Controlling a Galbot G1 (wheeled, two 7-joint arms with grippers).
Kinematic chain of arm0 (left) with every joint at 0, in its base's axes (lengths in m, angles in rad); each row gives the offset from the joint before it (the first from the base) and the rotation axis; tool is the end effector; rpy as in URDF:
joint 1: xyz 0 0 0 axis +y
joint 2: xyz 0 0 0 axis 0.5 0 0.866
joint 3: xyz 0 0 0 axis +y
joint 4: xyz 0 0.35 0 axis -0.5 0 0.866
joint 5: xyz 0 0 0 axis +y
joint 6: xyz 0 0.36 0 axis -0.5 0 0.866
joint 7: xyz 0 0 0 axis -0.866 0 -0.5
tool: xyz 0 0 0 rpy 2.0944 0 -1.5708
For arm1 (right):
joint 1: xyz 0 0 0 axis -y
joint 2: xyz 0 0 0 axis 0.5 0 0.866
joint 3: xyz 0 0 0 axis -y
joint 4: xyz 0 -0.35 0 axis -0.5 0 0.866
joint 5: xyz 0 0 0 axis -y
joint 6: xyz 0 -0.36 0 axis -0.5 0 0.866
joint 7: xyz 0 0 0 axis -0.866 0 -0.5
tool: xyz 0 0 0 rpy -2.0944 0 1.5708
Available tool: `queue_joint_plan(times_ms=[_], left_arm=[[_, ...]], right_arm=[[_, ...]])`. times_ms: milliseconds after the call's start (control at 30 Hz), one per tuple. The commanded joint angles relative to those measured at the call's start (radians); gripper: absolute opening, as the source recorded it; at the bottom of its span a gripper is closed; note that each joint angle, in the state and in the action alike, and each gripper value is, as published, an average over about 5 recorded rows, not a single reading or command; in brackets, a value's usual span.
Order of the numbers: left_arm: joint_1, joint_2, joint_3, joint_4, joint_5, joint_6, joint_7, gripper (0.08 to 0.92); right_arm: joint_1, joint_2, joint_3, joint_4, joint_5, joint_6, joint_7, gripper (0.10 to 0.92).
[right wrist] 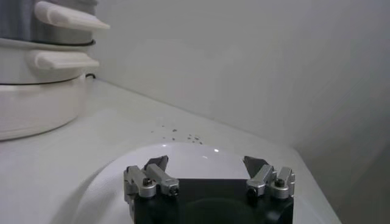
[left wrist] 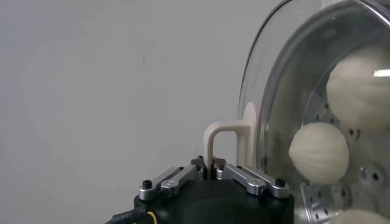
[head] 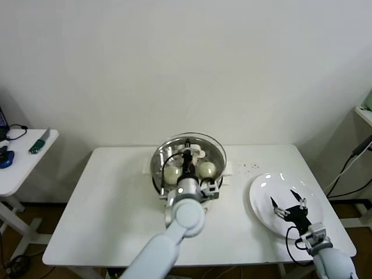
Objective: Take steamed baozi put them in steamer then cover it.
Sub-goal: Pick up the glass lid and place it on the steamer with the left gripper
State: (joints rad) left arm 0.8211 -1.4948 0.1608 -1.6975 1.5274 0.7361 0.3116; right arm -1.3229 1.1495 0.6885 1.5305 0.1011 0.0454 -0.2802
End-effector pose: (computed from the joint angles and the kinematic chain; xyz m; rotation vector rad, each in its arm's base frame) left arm 0.3416 -0.2020 -0.2506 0.0200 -2.2510 -2.1404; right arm 0.2574 -0.2030 -0.3934 0.2278 -2.8305 0.4394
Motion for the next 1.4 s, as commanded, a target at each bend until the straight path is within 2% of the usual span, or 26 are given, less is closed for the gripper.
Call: queue_joint_plan(times_ms=[33,733,1400], left_arm=[[-0.004,-0.051,0.007,0.050,0.004,0.049,-0.013,0.148],[0.001,-0.003,-0.006,0.061,-0.011,0.049,-0.035,0.148],[0.007,0.013,0.009,0.072,-0.025,0.049,-0.048,0.148]], right_arm=[[0.001,0.004,0.005,-0.004,-0.002,0.004,-0.003,0.823],[0.004,0.007,0.006,0.000,-0.003,0.008,-0.007,0.823],[0.003,0.024,0.008,0.003,-0.008,0.013,-0.015,0.823]])
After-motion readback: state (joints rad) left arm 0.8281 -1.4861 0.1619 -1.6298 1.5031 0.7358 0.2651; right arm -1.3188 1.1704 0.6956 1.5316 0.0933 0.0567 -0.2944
